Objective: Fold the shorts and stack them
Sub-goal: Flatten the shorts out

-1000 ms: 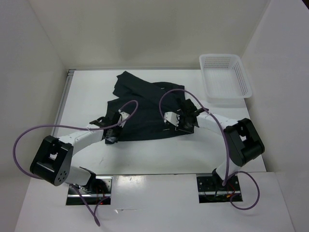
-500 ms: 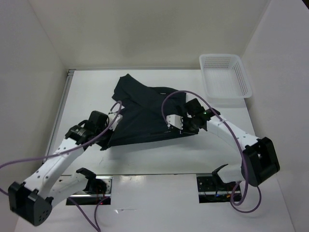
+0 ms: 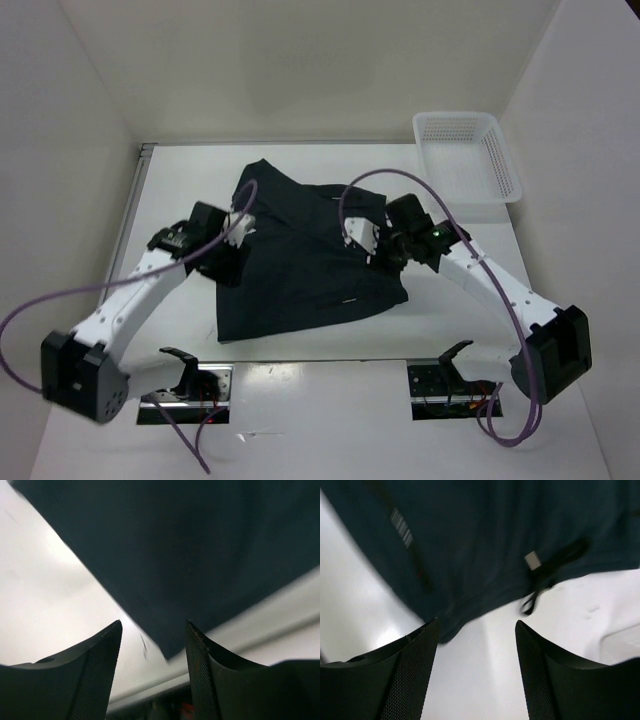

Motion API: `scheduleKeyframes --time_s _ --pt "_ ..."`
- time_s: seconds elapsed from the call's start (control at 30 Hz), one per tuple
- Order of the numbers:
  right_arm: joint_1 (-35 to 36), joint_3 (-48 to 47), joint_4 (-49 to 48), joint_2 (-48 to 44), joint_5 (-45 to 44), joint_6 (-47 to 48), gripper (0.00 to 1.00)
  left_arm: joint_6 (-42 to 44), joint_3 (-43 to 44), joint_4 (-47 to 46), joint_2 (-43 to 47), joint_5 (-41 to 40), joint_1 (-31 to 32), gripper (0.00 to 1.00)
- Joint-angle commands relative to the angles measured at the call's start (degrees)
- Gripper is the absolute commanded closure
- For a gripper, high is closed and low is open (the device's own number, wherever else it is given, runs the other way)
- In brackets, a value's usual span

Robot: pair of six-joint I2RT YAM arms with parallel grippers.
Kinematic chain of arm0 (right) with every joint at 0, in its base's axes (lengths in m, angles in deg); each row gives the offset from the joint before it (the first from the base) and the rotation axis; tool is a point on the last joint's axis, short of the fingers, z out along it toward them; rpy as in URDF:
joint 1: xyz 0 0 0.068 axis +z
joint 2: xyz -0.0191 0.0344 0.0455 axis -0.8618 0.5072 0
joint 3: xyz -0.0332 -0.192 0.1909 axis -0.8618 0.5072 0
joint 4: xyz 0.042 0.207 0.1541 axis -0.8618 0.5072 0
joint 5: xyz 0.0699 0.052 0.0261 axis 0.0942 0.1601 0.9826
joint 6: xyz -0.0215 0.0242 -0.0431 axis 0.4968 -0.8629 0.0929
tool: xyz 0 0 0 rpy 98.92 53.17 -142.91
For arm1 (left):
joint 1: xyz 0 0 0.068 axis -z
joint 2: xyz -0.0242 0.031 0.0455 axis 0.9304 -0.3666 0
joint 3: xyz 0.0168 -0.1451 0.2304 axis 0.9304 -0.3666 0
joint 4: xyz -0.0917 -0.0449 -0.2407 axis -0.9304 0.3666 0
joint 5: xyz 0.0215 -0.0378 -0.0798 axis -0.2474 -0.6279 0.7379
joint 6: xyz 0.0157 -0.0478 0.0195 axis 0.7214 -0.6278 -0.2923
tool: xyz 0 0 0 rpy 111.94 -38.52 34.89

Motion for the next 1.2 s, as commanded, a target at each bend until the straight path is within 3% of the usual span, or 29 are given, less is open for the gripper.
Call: scheduleKeyframes --time_s 0.0,0.17,0.3,0.43,0.77,0.97,1.0,1.13,1.17 --pt "0.54 -6.62 -17.34 3.84 1.92 -12.96 0.33 0.12 9.42 -14.19 -11.99 0.15 -5.64 0.39" --pt "-1.38 -13.64 -33.15 15.17 -1.25 -27.8 0.37 0.12 19.88 -23.77 -26.34 0.7 -8.47 0.36" --pt "-5.16 -17.79 -38.19 24.23 -1.77 -34.41 0.43 0.12 21.31 -30.71 -35.03 -3.44 -9.78 0.36" --pt "-7.02 -19.55 -43.38 31.96 -8.35 -36.45 0.43 0.12 23.59 -37.4 -41.63 -6.07 -11.11 0.36" --pt "-12.03 -32.9 -39.34 46.46 -10.65 -39.44 0.43 0.12 36.33 -39.79 -56.93 -7.31 -14.01 0.27" --pt "-12.03 -33.44 -38.02 49.46 -10.56 -39.44 0.43 0.12 33.36 -39.16 -60.36 -6.78 -13.48 0.27" --pt "-12.03 -32.92 -38.02 49.47 -11.09 -39.44 0.4 0.12 31.96 -39.16 -60.36 -6.78 -13.48 0.27" --pt "-12.03 -32.38 -38.02 51.05 -11.71 -38.92 0.38 0.12 30.45 -40.31 -60.97 -6.26 -12.87 0.35" --pt "-12.03 -32.38 -38.02 51.05 -11.71 -38.92 0.38 0.12 30.45 -40.31 -60.98 -6.26 -12.87 0.46"
